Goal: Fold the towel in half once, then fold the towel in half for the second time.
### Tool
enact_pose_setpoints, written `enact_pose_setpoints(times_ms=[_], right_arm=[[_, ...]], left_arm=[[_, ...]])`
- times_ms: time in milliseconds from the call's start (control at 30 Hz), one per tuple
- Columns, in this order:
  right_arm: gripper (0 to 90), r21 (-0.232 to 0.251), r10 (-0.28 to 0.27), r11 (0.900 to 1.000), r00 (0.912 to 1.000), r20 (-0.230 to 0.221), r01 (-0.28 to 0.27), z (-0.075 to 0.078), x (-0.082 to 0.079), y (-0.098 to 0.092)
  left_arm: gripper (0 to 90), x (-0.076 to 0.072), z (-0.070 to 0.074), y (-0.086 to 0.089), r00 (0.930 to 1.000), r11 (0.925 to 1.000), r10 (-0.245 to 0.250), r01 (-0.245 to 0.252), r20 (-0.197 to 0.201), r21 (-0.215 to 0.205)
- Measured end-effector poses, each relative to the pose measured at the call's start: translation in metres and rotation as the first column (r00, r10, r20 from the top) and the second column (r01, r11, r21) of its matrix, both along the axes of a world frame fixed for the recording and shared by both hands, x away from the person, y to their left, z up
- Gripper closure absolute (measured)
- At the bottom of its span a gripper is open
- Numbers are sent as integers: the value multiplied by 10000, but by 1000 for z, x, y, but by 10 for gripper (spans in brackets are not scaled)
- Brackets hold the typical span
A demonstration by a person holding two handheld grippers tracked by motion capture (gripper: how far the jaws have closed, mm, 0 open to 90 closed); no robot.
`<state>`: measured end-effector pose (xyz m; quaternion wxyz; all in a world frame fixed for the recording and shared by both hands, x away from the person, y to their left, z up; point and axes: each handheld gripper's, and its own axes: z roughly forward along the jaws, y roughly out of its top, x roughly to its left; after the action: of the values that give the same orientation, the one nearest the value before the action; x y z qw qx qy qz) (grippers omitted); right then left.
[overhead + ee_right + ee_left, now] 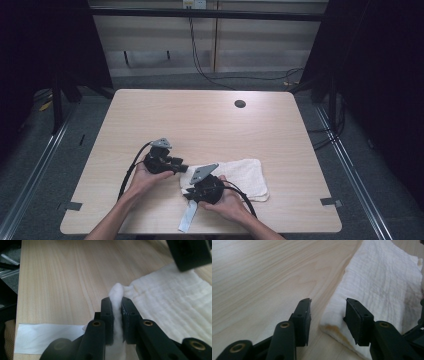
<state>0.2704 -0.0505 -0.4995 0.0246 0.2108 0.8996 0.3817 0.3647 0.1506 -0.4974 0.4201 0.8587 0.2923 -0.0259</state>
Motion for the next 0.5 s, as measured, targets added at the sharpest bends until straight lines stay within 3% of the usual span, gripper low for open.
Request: enact_pose_setpoints(times_ms=[100, 367, 400, 500], right_arm=[[817, 218, -117, 9997, 9997, -225, 122, -1, 1, -1], [817, 94, -139, 9999, 9998, -135, 141, 0, 0, 0], [817, 177, -166, 9997, 9996, -226, 171, 0, 1, 0], [817, 96, -73, 9999, 9997, -246, 76, 0, 2, 0]], left_arm=[[626, -1, -1, -6, 9999, 9998, -134, 135, -62, 154], [599, -3, -3, -4, 9995, 9987, -291, 295, -85, 407], [607, -3, -4, -3, 9991, 9989, -372, 377, -192, 293], [676, -6, -3, -2, 9981, 9964, -620, 620, -20, 578]])
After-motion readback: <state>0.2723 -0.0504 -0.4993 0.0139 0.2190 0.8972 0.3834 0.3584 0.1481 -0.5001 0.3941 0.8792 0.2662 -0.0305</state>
